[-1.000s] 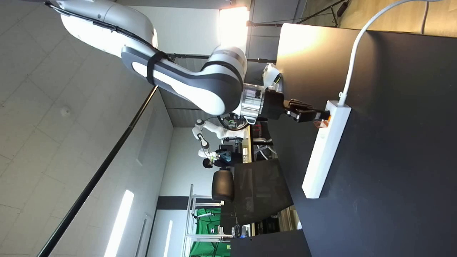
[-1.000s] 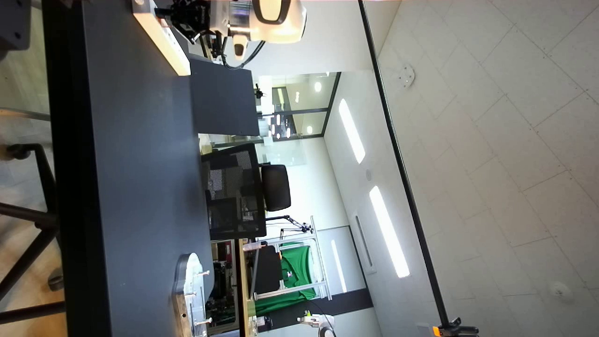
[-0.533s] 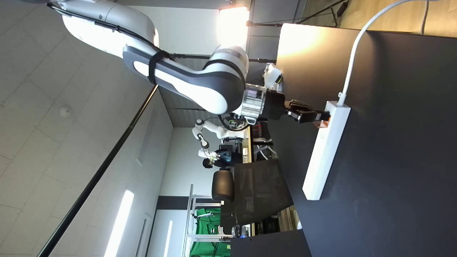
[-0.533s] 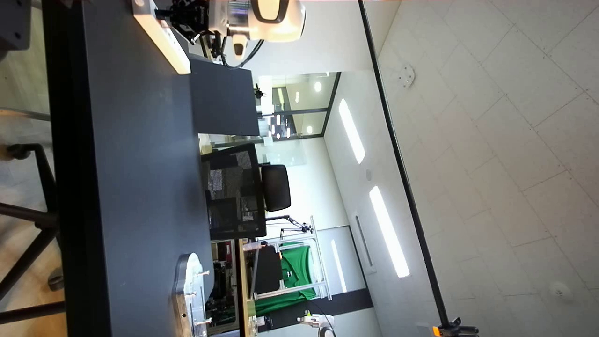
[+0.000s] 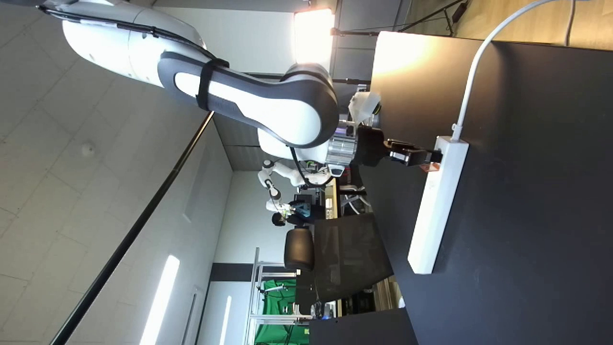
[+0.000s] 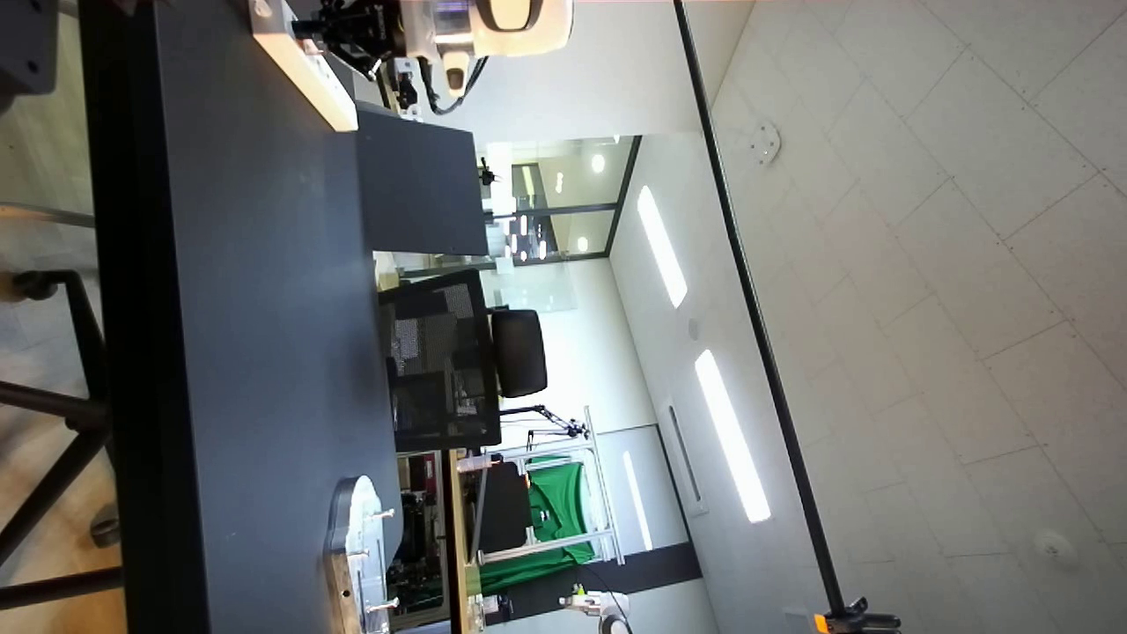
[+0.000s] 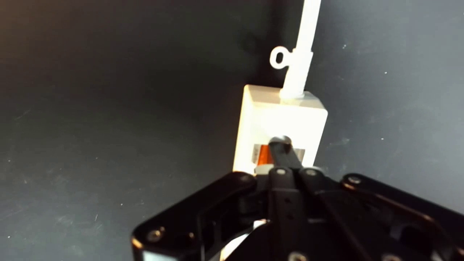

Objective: Turn off the big switch on the adapter

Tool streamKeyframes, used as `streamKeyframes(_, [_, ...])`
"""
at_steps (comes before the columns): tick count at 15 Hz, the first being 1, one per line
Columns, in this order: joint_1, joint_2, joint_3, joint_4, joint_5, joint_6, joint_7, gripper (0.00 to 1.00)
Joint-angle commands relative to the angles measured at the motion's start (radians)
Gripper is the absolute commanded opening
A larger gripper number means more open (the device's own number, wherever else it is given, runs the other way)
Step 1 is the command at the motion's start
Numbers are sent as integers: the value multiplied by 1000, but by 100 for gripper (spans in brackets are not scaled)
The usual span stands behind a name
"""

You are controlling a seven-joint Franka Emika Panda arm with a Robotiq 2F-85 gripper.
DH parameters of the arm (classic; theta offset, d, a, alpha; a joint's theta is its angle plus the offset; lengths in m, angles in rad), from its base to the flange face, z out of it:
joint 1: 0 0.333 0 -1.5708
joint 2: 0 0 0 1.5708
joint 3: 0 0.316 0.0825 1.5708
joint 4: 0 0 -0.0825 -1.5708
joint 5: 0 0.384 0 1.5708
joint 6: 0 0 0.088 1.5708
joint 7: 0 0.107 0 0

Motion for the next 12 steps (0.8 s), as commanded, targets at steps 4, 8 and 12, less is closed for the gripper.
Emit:
streamKeyframes(4, [258, 48, -219, -4, -149, 50, 169, 0])
streamKeyframes(8, [404, 58, -341, -7, -212, 63, 243, 0])
streamKeyframes(12, [391, -33, -321, -15, -188, -13, 257, 0])
